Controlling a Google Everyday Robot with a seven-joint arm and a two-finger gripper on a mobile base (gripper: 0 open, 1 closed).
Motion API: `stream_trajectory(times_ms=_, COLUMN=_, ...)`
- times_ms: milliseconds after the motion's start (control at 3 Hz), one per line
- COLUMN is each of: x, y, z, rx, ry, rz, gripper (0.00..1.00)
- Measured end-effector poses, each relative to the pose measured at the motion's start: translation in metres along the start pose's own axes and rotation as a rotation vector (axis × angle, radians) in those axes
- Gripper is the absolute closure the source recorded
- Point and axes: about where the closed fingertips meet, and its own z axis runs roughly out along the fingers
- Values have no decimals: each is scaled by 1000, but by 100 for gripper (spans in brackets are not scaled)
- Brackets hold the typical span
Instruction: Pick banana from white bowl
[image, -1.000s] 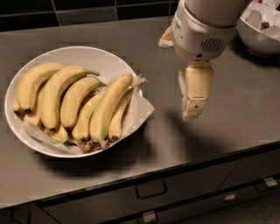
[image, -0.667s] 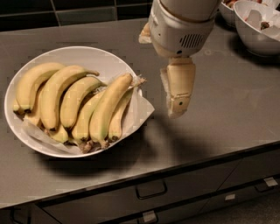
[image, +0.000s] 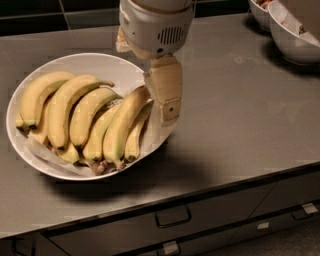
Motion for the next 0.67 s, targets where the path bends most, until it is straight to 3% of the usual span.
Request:
stream_trajectory(times_ms=333, x=-8, y=-8, z=16, rx=-46, ry=-44, rz=-17, gripper=21)
stream_trajectory(times_ms=667, x=-11, y=-13, z=29, rx=-77, ry=-70, rz=-20, gripper=23)
